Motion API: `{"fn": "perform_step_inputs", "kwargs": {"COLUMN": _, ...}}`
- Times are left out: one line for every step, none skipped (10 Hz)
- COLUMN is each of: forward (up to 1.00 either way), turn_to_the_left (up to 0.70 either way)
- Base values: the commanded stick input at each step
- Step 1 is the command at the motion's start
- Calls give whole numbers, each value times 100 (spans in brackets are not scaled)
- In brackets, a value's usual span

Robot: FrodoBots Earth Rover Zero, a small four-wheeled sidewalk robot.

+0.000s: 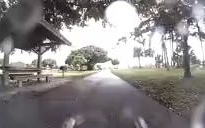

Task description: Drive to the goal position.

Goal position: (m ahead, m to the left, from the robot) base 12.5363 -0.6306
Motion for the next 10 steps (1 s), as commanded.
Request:
{"fn": "perform_step_inputs", "kwargs": {"forward": 85, "turn_to_the_left": 0}}
{"fn": "perform_step_inputs", "kwargs": {"forward": 85, "turn_to_the_left": 0}}
{"fn": "perform_step_inputs", "kwargs": {"forward": 85, "turn_to_the_left": 0}}
{"fn": "perform_step_inputs", "kwargs": {"forward": 85, "turn_to_the_left": 0}}
{"fn": "perform_step_inputs", "kwargs": {"forward": 85, "turn_to_the_left": 0}}
{"fn": "perform_step_inputs", "kwargs": {"forward": 85, "turn_to_the_left": 0}}
{"fn": "perform_step_inputs", "kwargs": {"forward": 85, "turn_to_the_left": 0}}
{"fn": "perform_step_inputs", "kwargs": {"forward": 85, "turn_to_the_left": 0}}
{"fn": "perform_step_inputs", "kwargs": {"forward": 85, "turn_to_the_left": 0}}
{"fn": "perform_step_inputs", "kwargs": {"forward": 85, "turn_to_the_left": 0}}
